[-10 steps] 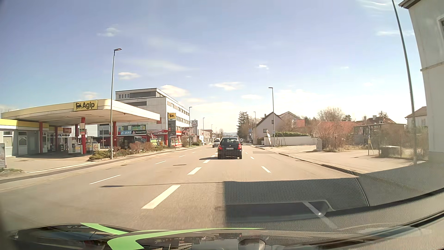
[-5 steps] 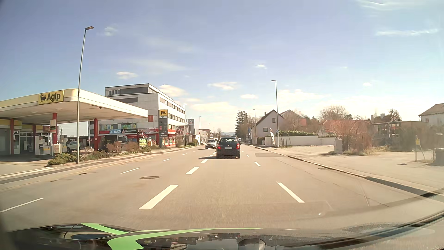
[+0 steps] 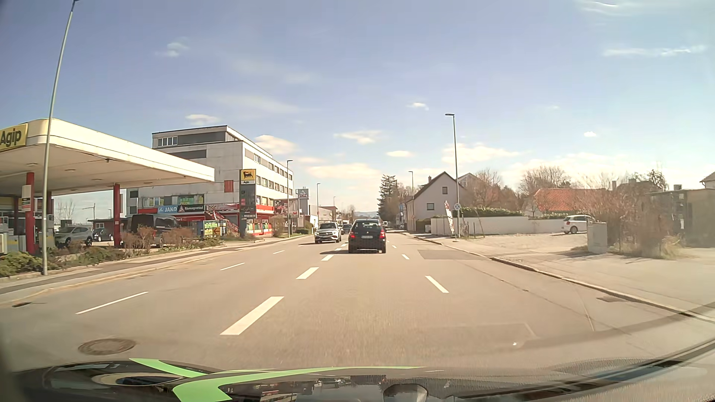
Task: Follow the waypoints while adhering to traffic rules and regulations
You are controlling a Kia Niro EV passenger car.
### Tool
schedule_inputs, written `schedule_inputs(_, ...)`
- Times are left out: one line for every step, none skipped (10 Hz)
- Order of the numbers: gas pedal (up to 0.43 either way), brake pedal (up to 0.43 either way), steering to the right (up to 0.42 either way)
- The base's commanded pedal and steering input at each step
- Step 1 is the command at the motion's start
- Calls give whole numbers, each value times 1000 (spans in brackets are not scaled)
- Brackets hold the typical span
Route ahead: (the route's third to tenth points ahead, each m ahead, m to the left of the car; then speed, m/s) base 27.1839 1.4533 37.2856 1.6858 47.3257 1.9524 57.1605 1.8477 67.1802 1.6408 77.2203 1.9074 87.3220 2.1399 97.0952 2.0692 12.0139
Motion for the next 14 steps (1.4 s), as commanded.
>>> schedule_inputs(20,0,-2)
schedule_inputs(20,0,-3)
schedule_inputs(20,0,-3)
schedule_inputs(20,0,-3)
schedule_inputs(47,0,-3)
schedule_inputs(47,0,-3)
schedule_inputs(47,0,-3)
schedule_inputs(47,0,-3)
schedule_inputs(47,0,-3)
schedule_inputs(59,0,-3)
schedule_inputs(67,0,-2)
schedule_inputs(79,0,-3)
schedule_inputs(87,0,-3)
schedule_inputs(87,0,-3)
